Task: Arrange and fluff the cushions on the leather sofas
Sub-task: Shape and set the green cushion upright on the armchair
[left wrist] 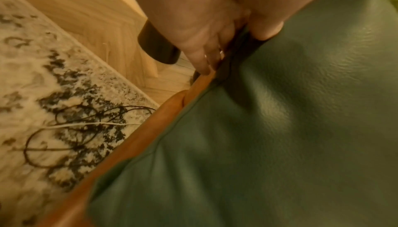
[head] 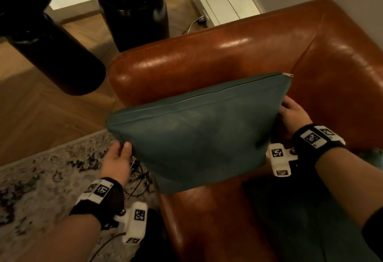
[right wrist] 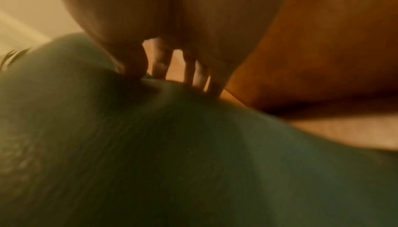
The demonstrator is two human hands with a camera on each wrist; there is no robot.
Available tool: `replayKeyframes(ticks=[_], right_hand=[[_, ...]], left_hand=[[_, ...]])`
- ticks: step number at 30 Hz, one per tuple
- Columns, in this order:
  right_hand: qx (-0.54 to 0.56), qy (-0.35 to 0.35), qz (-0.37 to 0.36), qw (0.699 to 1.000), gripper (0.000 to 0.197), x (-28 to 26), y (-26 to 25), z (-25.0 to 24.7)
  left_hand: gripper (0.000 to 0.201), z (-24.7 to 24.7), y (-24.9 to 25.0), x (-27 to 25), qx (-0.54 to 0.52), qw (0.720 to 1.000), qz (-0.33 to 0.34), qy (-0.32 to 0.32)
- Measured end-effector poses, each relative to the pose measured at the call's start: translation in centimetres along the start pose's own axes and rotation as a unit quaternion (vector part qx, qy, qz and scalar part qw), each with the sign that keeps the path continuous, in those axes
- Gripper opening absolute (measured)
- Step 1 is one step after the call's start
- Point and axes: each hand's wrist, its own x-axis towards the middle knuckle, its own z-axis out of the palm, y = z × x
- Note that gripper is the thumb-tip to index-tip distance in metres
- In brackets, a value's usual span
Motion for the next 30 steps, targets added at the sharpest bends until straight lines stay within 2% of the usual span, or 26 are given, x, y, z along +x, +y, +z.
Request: replayKeyframes(ticks=[2, 4, 7, 11, 15, 18, 22, 24, 27, 29, 30], right_hand=[[-0.038, 0.065, -0.02, 0.997, 0.018, 0.2, 0.1, 0.2], [-0.035, 0.125, -0.02, 0.991, 0.025, 0.7, -0.3, 0.0], [-0.039, 0.159, -0.018, 0.986, 0.031, 1.2, -0.6, 0.0], [0.015, 0.126, -0.019, 0.992, 0.029, 0.2, 0.2, 0.0], [0.094, 0.059, 0.084, 0.99, 0.03, -0.4, 3.5, -0.5], [0.054, 0.03, 0.093, 0.994, 0.022, -0.5, 5.9, 0.1], [-0.007, 0.141, 0.089, 0.986, 0.023, 0.7, 5.3, 0.3], [-0.022, 0.152, 0.092, 0.984, 0.019, 1.3, 4.7, 0.1], [-0.01, 0.14, 0.092, 0.986, 0.015, 0.7, 4.4, 0.0], [0.004, 0.116, 0.115, 0.987, 0.023, 0.3, 5.3, -0.3], [0.017, 0.1, 0.133, 0.986, 0.031, 0.0, 6.1, -0.6]], left_hand=[[0.033, 0.6, 0.5, 0.1, -0.007, 0.999, -0.003, 0.038], [0.032, 0.9, 0.7, 0.4, 0.022, 0.997, 0.007, 0.07], [0.031, 1.1, 0.6, 0.6, 0.016, 0.995, 0.015, 0.094], [0.037, 0.7, 0.1, 0.5, 0.043, 0.995, 0.022, 0.088], [0.074, 0.5, -3.7, -0.3, 0.033, 0.999, -0.002, -0.013], [0.05, 1.9, -4.0, -1.0, 0.042, 0.999, -0.012, -0.018], [0.029, 3.3, -3.6, 0.7, -0.008, 0.998, -0.012, 0.059], [0.022, 3.7, -3.6, 1.4, -0.017, 0.996, -0.021, 0.087], [0.008, 3.1, -3.8, 1.4, -0.023, 0.997, -0.021, 0.069], [0.008, 2.2, -4.9, 0.8, -0.016, 0.999, -0.026, 0.042], [0.015, 2.1, -5.3, 0.1, 0.001, 0.999, -0.024, 0.028]])
